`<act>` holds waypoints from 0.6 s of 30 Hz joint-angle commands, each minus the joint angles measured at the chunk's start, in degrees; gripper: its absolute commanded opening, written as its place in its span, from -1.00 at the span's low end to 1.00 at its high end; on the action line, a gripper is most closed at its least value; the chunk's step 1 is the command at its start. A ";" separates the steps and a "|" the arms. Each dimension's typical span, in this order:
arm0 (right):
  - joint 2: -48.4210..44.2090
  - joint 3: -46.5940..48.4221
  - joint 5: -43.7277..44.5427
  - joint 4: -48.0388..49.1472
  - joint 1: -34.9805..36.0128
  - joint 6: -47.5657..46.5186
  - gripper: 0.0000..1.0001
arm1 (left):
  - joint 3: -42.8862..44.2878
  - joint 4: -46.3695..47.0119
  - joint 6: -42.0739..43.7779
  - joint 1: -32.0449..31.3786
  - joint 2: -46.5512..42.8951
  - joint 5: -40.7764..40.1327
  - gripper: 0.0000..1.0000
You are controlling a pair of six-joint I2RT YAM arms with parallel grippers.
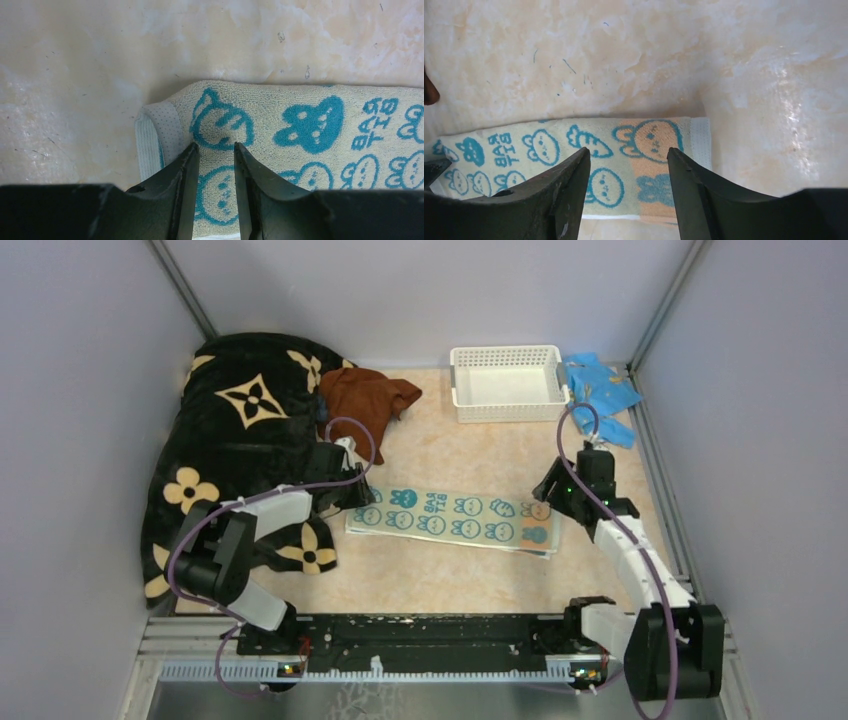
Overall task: Roll the towels
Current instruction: Fold the towel at the center of the board.
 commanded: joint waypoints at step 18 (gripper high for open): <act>-3.57 -10.43 -9.51 8.05 -9.22 0.93 0.27 | -0.13 -4.56 2.41 0.81 1.33 -3.98 -0.22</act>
